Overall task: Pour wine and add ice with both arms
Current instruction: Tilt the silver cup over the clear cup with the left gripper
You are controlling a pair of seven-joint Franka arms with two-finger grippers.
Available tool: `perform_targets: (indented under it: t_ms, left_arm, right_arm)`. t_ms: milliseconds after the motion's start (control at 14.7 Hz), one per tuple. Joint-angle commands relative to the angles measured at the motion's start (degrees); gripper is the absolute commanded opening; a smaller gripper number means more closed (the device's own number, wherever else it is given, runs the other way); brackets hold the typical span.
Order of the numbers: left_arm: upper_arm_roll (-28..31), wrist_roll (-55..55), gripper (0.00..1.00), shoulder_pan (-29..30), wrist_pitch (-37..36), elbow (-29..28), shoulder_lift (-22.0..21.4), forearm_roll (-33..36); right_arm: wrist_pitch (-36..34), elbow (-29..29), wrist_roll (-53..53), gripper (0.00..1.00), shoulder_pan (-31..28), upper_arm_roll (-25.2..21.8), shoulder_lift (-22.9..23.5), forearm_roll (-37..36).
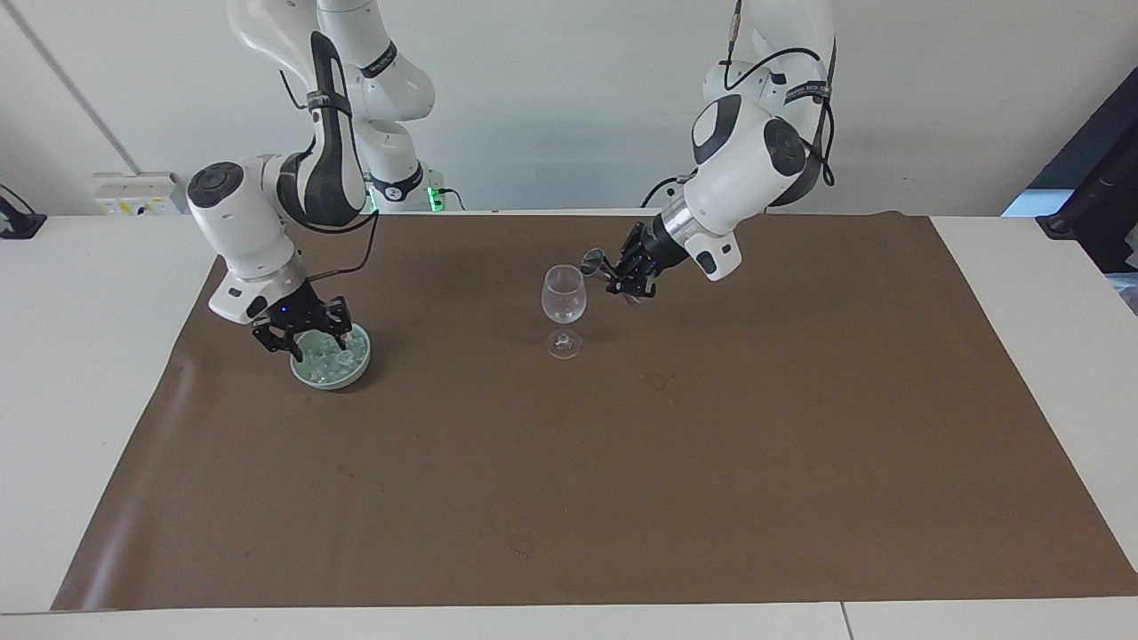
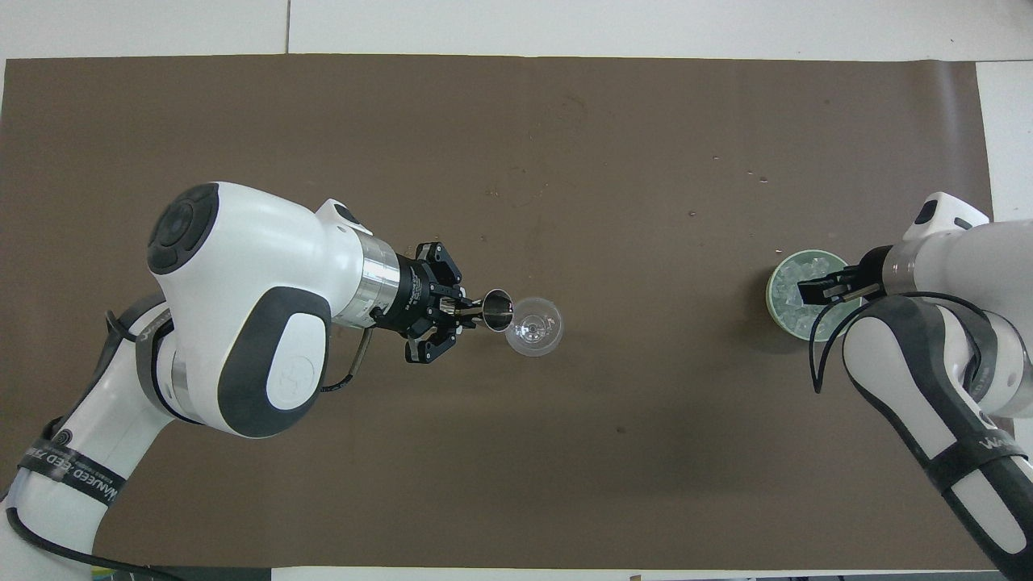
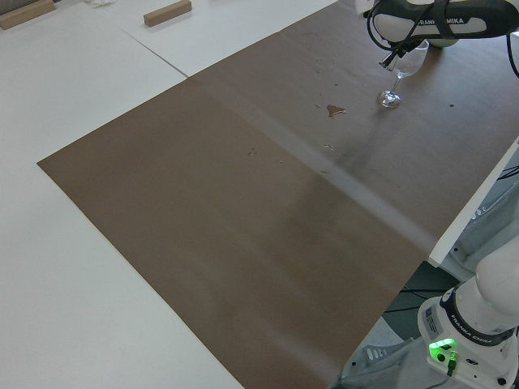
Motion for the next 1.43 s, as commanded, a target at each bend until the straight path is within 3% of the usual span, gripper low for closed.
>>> perform_targets:
  t_ms: [0,272,408,680,885,1361]
  left_arm:
    - [0.78,-6.31,0.00,-2.78,2.30,1.76,0.85,7.37]
    - [0.78,-8.96,0.00,-5.51,2.47,1.94,0.85,15.64]
    - [0.78,-11.32,0.00,-6.91,3.00,2.03,0.85,19.76]
    - [0.69,-15.90,0.00,-7.88,3.62,3.43,1.28,28.99]
    - [0.60,-15.99,0.00,-8.94,3.44,4.23,1.64,30.59]
    - [0.43,-22.66,0.00,-12.72,2.74,4.31,1.37,41.39]
  right_arm:
    - [1.86,-2.27,-1.79,0.74,0.03,0.09,-1.14,1.05]
    - [4.50,-3.69,-1.61,0.71,0.12,0.17,-0.53,1.05]
    - [4.76,-4.21,-1.36,0.63,0.47,0.17,-0.70,1.05]
    - [4.94,-5.17,-1.71,0.62,1.00,0.17,-0.97,1.14]
    - [5.38,-6.05,-1.62,0.61,1.08,0.17,-1.14,1.14]
    - [5.38,-6.67,-1.88,0.58,0.91,0.17,-1.05,1.14]
